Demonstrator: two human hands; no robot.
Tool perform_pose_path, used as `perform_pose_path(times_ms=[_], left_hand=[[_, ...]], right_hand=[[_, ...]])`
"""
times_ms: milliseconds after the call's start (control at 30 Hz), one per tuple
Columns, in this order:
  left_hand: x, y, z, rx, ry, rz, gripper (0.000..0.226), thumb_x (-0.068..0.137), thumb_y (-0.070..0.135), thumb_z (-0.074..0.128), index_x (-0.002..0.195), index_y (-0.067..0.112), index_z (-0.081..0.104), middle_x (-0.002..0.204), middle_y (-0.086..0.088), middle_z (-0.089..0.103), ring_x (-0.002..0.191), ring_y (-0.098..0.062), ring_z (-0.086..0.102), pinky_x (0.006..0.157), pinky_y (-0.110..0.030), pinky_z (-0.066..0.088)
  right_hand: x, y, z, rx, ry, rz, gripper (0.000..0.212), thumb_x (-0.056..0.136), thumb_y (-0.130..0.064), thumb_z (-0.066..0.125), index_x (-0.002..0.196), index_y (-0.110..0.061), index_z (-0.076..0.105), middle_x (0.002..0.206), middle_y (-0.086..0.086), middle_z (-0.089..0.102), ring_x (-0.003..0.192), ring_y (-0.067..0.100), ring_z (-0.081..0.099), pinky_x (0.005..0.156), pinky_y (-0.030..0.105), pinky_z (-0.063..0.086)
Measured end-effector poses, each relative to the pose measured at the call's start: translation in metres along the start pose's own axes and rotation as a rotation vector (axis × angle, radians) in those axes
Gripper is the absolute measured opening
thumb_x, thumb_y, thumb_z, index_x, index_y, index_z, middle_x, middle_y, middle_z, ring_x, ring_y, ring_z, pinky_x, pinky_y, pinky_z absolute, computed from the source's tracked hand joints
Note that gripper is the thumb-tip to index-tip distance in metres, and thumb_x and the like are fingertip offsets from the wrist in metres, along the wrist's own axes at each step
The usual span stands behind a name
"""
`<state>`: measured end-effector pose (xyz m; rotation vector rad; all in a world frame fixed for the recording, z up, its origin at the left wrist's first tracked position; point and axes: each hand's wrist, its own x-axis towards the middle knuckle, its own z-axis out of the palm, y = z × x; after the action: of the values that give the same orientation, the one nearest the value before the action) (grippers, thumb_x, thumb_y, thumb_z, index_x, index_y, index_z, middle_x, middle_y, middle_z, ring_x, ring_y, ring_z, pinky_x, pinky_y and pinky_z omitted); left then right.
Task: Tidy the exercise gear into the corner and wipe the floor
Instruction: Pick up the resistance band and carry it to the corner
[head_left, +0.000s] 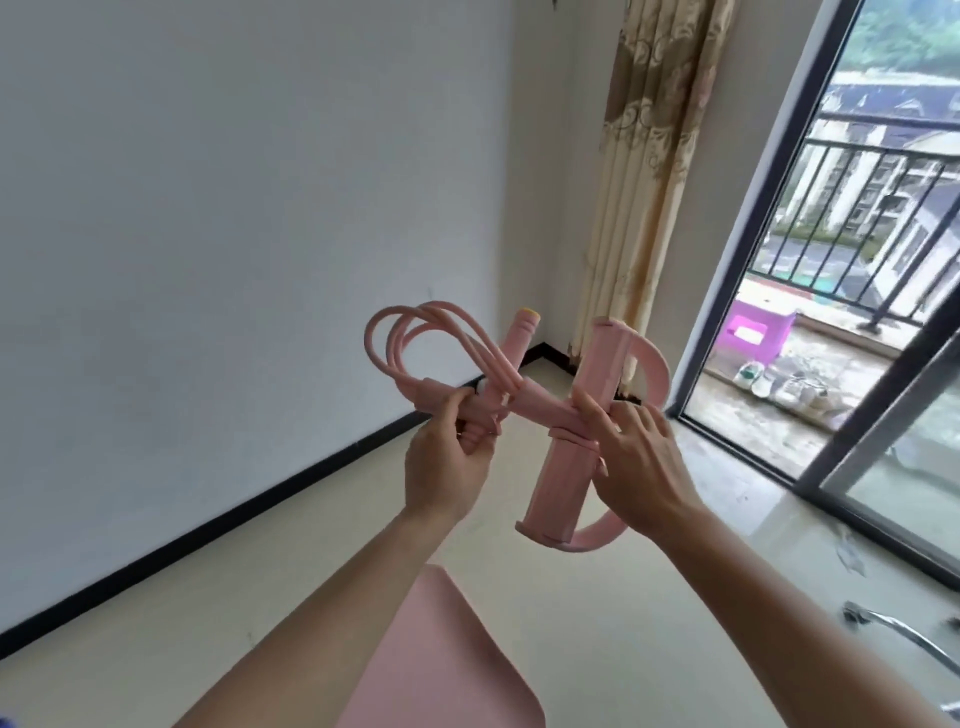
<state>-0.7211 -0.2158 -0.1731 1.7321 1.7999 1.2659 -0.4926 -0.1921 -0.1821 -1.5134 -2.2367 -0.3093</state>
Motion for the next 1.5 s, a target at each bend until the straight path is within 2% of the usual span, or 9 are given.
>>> perform_pose_path(times_ms=[300, 500, 700, 867, 967, 1067, 1233, 1400, 1500], left_hand=[[0.215, -0.011, 0.147, 0.052, 0.033, -0.026, 0.046, 0.086, 0.034, 0.073, 0.128, 0.026, 0.055, 0.102, 0.008, 0.073, 0.097, -0.016, 0.067, 0.077, -0.029, 0.050], [0.361, -0.016, 0.230, 0.082, 0.088, -0.141, 0.046, 0.084, 0.037, 0.074, 0.126, 0.032, 0.055, 0.094, 0.012, 0.071, 0.093, -0.016, 0.067, 0.077, -0.031, 0.051], [0.475, -0.045, 0.251, 0.145, 0.188, -0.213, 0.046, 0.083, 0.034, 0.074, 0.125, 0.031, 0.054, 0.095, 0.008, 0.073, 0.093, -0.022, 0.067, 0.076, -0.032, 0.050], [0.567, -0.109, 0.263, 0.145, 0.238, -0.305, 0.041, 0.083, 0.033, 0.075, 0.117, 0.030, 0.052, 0.083, 0.014, 0.067, 0.083, -0.019, 0.065, 0.068, -0.029, 0.044], [0.622, -0.157, 0.279, 0.109, 0.247, -0.347, 0.038, 0.084, 0.032, 0.074, 0.114, 0.028, 0.051, 0.082, 0.017, 0.064, 0.079, -0.016, 0.063, 0.064, -0.025, 0.038], [0.673, -0.197, 0.296, 0.094, 0.228, -0.416, 0.038, 0.083, 0.033, 0.075, 0.114, 0.026, 0.053, 0.090, 0.011, 0.068, 0.087, -0.022, 0.066, 0.068, -0.025, 0.040], [0.740, -0.230, 0.317, 0.084, 0.155, -0.506, 0.040, 0.083, 0.034, 0.075, 0.115, 0.025, 0.053, 0.092, 0.017, 0.056, 0.088, -0.021, 0.064, 0.070, -0.026, 0.042], [0.789, -0.268, 0.362, 0.075, 0.097, -0.624, 0.038, 0.084, 0.033, 0.073, 0.113, 0.026, 0.050, 0.086, 0.020, 0.052, 0.082, -0.017, 0.058, 0.069, -0.026, 0.039], [0.807, -0.288, 0.393, 0.078, 0.075, -0.741, 0.038, 0.084, 0.035, 0.072, 0.111, 0.026, 0.047, 0.094, 0.011, 0.058, 0.082, -0.016, 0.056, 0.063, -0.025, 0.038]], right_hand=[[0.177, 0.153, 0.121, 0.118, -0.036, 0.004, 0.098, 0.067, -0.009, 0.073, 0.156, -0.020, 0.033, 0.107, 0.012, 0.056, 0.105, 0.036, 0.055, 0.107, 0.052, 0.039], [0.317, 0.249, 0.195, 0.200, -0.089, -0.083, 0.089, 0.072, 0.001, 0.051, 0.157, -0.015, 0.030, 0.114, 0.013, 0.054, 0.116, 0.037, 0.050, 0.109, 0.051, 0.034], [0.460, 0.275, 0.260, 0.346, -0.116, -0.162, 0.071, 0.085, -0.022, 0.030, 0.155, -0.015, 0.035, 0.112, 0.014, 0.058, 0.111, 0.039, 0.054, 0.105, 0.052, 0.037], [0.558, 0.268, 0.325, 0.364, -0.216, -0.197, 0.070, 0.093, -0.050, 0.023, 0.159, -0.027, 0.023, 0.118, 0.007, 0.054, 0.117, 0.028, 0.047, 0.114, 0.045, 0.026], [0.615, 0.259, 0.377, 0.294, -0.300, -0.200, 0.083, 0.090, -0.076, 0.024, 0.159, -0.030, 0.018, 0.131, 0.007, 0.052, 0.128, 0.028, 0.043, 0.118, 0.046, 0.022], [0.665, 0.255, 0.421, 0.251, -0.352, -0.184, 0.098, 0.080, -0.086, 0.039, 0.158, -0.029, 0.020, 0.137, 0.007, 0.051, 0.133, 0.027, 0.041, 0.120, 0.047, 0.019], [0.720, 0.266, 0.473, 0.249, -0.374, -0.134, 0.096, 0.076, -0.067, 0.070, 0.153, -0.026, 0.031, 0.131, 0.009, 0.054, 0.130, 0.033, 0.046, 0.118, 0.052, 0.024], [0.764, 0.289, 0.535, 0.294, -0.477, -0.062, 0.089, 0.073, -0.041, 0.072, 0.152, -0.028, 0.031, 0.133, 0.006, 0.047, 0.132, 0.029, 0.039, 0.114, 0.046, 0.030], [0.789, 0.302, 0.577, 0.347, -0.607, -0.058, 0.088, 0.073, -0.035, 0.072, 0.149, -0.033, 0.027, 0.138, 0.003, 0.038, 0.136, 0.024, 0.031, 0.101, 0.044, 0.048]])
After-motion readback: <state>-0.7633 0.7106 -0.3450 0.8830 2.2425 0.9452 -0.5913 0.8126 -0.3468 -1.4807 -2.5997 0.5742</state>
